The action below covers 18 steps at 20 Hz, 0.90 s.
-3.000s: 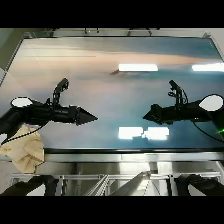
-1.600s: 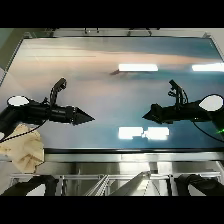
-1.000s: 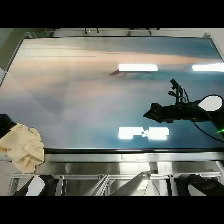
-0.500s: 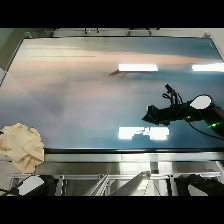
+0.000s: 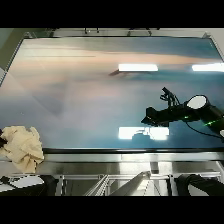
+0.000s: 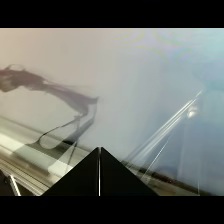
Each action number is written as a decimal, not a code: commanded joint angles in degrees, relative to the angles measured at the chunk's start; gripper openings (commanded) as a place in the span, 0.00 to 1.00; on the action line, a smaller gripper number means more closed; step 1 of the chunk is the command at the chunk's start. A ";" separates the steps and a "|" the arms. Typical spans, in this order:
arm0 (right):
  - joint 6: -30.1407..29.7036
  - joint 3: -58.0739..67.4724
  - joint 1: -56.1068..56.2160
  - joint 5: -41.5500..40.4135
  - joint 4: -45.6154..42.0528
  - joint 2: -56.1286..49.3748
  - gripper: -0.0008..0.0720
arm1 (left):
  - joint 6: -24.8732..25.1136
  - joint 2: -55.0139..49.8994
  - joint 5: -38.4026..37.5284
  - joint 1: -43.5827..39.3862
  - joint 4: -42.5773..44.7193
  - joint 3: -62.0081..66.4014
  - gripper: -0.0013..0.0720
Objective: Fold the shirts.
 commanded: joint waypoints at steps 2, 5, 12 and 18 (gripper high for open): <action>-1.33 0.02 0.02 0.11 3.26 -0.07 0.03 | 6.54 0.24 -3.17 -0.11 -18.82 2.34 0.04; -10.51 0.02 0.02 0.35 6.08 0.13 0.03 | 16.39 5.29 -13.29 -3.08 -53.35 7.02 0.04; -15.69 0.09 -0.44 0.57 4.31 4.24 0.03 | 21.27 18.21 -18.36 -29.40 -80.72 10.21 0.05; -15.65 0.09 -8.74 2.84 1.18 11.67 0.03 | 20.79 19.10 -6.71 -50.29 -65.75 2.75 0.05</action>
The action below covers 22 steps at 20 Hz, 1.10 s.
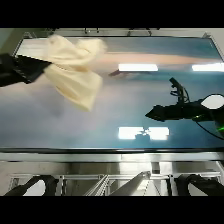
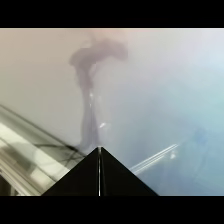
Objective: Fold the shirts.
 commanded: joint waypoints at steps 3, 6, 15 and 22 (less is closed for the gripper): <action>-0.42 0.02 -8.13 3.17 -1.11 5.38 0.04 | 0.24 0.74 15.85 -12.83 13.22 -8.20 0.74; -0.42 0.00 -8.87 4.48 -1.09 4.66 0.04 | -0.13 0.74 15.89 -10.91 20.52 -7.17 0.99; -3.17 0.02 -8.87 2.75 -0.96 -8.50 0.82 | -6.19 0.74 13.62 -5.51 35.10 -23.56 0.99; -5.60 0.04 -9.42 -10.97 -4.72 -17.88 0.95 | -6.25 0.66 25.83 -12.26 39.17 -31.39 0.97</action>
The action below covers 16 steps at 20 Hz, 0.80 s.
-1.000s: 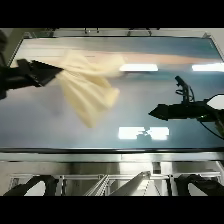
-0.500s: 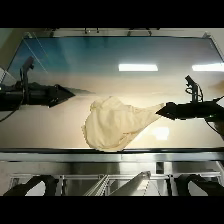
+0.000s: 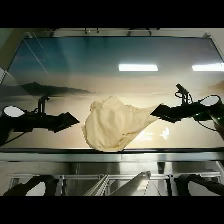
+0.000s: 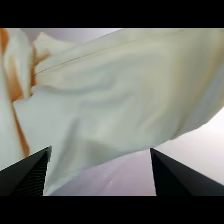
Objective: Fold the shirts.
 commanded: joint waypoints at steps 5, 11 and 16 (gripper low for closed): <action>0.07 0.04 1.33 -5.22 0.13 -8.11 0.95 | -0.13 -8.74 7.23 -9.35 3.63 -0.04 0.96; -2.95 1.49 2.01 -4.44 5.40 -8.28 0.19 | -0.07 -22.16 3.32 -16.17 0.90 12.94 0.04; -4.61 8.74 -0.57 8.04 5.14 -6.69 0.02 | -0.09 -19.21 -10.36 -11.63 0.70 21.18 0.03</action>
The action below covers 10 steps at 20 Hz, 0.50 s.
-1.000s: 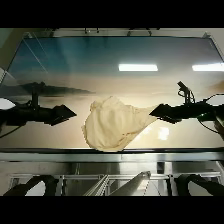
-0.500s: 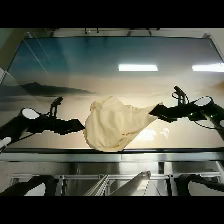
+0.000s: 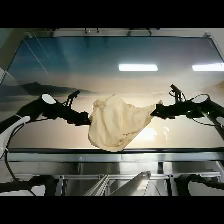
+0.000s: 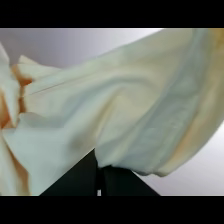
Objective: Fold the shirts.
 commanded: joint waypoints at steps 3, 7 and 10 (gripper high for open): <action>-0.35 12.37 -6.86 14.80 1.22 6.32 0.02 | -1.27 12.04 -15.02 9.14 -0.50 8.81 0.03; -0.28 21.81 -14.03 15.04 7.91 19.80 0.03 | -5.01 30.99 -17.09 20.28 -0.61 12.87 0.03; -3.69 26.14 -17.62 11.78 18.80 31.45 0.03 | -5.01 48.98 -9.84 27.76 -0.61 13.66 0.03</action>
